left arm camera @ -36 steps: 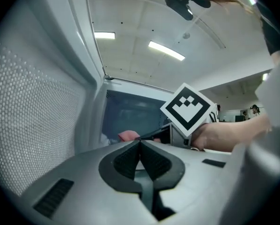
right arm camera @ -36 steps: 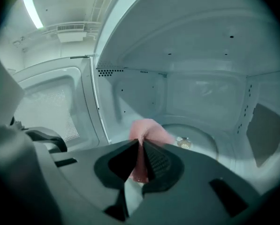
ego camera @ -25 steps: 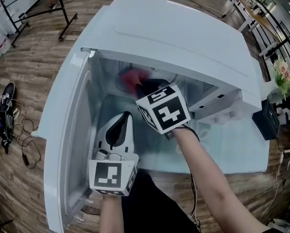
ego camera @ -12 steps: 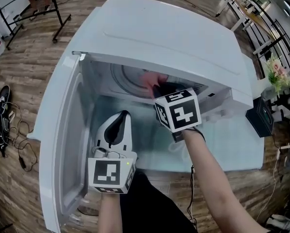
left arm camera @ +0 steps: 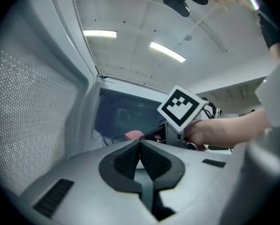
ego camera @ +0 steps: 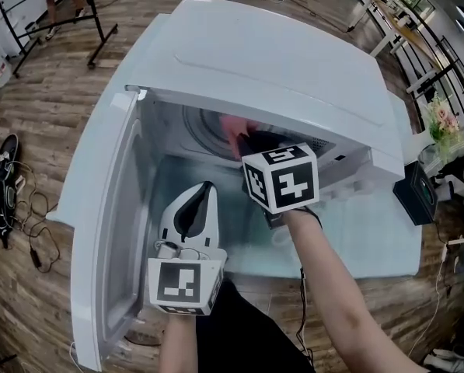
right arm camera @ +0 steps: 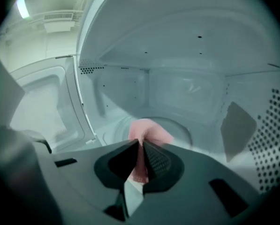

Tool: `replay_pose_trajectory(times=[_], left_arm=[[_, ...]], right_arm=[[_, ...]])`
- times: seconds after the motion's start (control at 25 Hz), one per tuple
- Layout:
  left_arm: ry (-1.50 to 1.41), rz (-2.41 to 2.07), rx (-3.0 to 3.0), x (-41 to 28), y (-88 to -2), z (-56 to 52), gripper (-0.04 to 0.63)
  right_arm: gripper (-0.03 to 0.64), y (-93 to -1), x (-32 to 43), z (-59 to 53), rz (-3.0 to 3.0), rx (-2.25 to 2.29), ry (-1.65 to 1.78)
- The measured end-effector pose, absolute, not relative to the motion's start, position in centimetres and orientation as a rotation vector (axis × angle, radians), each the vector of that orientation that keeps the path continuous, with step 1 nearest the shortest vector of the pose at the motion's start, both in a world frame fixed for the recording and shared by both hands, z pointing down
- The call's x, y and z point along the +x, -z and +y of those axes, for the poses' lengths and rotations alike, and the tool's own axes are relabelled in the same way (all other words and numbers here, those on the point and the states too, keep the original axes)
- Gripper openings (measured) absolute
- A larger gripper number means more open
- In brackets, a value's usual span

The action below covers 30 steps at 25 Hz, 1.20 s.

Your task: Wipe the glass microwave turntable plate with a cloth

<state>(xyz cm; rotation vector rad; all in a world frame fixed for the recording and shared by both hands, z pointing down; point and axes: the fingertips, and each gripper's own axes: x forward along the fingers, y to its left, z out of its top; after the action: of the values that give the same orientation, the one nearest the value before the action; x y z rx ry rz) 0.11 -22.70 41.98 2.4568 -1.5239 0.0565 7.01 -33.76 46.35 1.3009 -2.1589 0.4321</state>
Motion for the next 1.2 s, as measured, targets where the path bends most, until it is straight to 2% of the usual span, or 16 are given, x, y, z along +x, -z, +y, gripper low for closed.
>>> replay_pose_trajectory(times=[0.24, 0.48, 0.96, 1.2], left_arm=[[-0.041, -1.537, 2.422, -0.8, -42.3, -22.2, 0.003], [-0.039, -1.537, 2.414, -1.1, -42.5, -22.0, 0.003], [-0.056, -1.530, 2.413, -1.1, -43.0, -21.7, 0.003], [-0.042, -1.527, 2.407, -0.7, -43.1, -21.7, 0.003]], right_arm=[[0.012, -46.8, 0.3, -35.8, -2.241, 1.127, -0.346], [0.012, -47.9, -2.2, -37.0, -2.187, 1.083, -0.248], [0.012, -49.2, -0.3, -37.1, -1.995, 1.029, 0.021], [0.012, -49.4, 3.3, -37.1, -1.926, 1.072, 0.031]])
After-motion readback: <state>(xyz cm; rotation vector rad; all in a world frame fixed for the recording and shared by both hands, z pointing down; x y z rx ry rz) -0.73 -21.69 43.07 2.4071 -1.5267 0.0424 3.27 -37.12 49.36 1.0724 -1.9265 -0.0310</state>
